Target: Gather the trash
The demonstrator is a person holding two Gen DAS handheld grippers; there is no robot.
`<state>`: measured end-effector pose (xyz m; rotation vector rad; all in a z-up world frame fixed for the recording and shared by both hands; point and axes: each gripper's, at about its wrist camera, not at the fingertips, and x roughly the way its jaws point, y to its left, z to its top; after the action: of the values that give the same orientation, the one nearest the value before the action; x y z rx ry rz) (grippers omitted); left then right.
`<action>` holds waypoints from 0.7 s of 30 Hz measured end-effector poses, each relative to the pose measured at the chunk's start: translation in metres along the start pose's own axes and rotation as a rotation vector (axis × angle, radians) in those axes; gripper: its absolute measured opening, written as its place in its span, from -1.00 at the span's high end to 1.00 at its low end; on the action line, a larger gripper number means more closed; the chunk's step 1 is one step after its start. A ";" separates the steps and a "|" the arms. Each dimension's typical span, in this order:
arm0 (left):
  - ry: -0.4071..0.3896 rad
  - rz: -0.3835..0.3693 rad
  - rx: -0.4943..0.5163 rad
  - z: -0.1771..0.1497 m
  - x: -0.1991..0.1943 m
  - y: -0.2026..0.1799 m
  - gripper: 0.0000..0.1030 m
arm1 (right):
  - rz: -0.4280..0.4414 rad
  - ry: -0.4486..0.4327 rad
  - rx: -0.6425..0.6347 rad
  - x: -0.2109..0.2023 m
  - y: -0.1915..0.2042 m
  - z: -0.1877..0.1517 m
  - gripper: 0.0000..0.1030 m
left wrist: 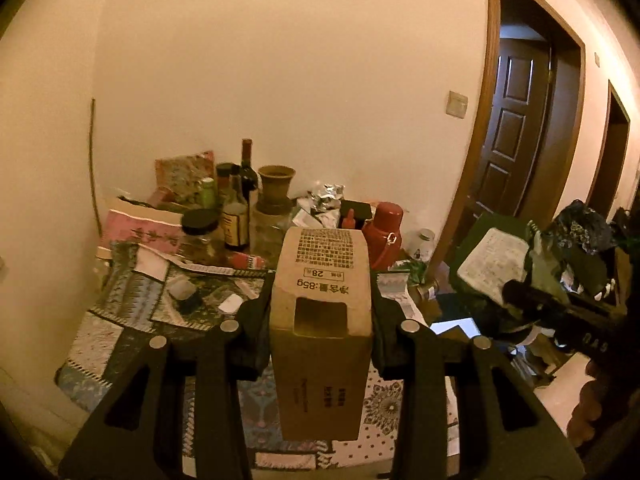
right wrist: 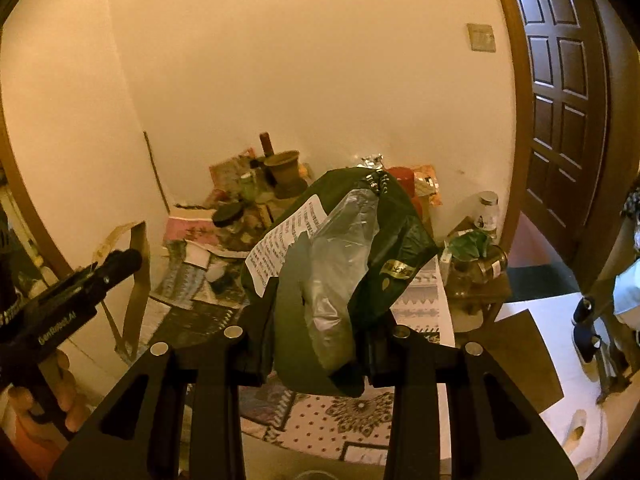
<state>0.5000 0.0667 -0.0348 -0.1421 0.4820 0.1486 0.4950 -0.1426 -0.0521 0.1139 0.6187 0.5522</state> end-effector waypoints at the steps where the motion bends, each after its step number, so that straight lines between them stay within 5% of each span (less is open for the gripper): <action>1: -0.003 0.004 0.006 -0.001 -0.004 0.000 0.25 | -0.001 -0.006 0.000 -0.004 0.002 -0.002 0.40; 21: 0.018 -0.137 0.091 -0.077 -0.129 0.071 0.25 | -0.126 -0.004 0.069 -0.087 0.116 -0.099 0.40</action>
<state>0.3399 0.1087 -0.0491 -0.0868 0.4939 -0.0093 0.3262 -0.0954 -0.0569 0.1403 0.6367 0.4091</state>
